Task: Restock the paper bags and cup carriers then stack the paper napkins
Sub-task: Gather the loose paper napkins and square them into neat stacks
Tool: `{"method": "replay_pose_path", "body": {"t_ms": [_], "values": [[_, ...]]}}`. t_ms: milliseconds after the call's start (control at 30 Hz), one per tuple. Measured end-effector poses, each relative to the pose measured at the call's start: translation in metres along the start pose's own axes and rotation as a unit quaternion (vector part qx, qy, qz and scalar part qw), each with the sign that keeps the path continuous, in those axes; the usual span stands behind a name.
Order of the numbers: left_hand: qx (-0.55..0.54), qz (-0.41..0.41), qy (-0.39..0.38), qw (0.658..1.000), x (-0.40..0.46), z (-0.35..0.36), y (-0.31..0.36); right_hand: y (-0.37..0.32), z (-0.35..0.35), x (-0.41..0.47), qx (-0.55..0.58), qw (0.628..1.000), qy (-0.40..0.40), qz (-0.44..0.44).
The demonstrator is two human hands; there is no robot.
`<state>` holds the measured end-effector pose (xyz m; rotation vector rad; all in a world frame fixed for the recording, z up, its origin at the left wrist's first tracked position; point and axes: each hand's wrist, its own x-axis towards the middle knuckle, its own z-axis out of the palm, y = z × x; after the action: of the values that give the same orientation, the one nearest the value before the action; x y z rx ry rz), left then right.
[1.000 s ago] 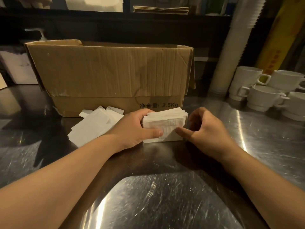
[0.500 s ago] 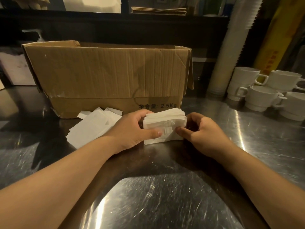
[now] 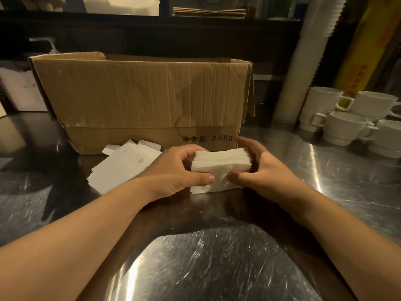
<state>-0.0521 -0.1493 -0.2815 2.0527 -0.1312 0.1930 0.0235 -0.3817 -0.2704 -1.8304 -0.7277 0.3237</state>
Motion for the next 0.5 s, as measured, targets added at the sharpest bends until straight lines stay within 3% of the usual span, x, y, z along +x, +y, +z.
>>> {"method": "replay_pose_path", "body": {"t_ms": [233, 367, 500], "values": [[0.047, -0.011, -0.030, 0.998, 0.0024, 0.0070, 0.0088, -0.0014, 0.0048, -0.0027, -0.010, 0.999, -0.034, -0.024], [0.039, -0.022, -0.008, 0.999, 0.0025, 0.0054, 0.0061, 0.0007, 0.0046, -0.0013, -0.006, 0.999, 0.004, -0.038], [0.047, -0.028, -0.008, 0.998, 0.0029, 0.0057, 0.0060, 0.0003, 0.0055, -0.0029, -0.028, 0.999, -0.006, -0.036]]}}
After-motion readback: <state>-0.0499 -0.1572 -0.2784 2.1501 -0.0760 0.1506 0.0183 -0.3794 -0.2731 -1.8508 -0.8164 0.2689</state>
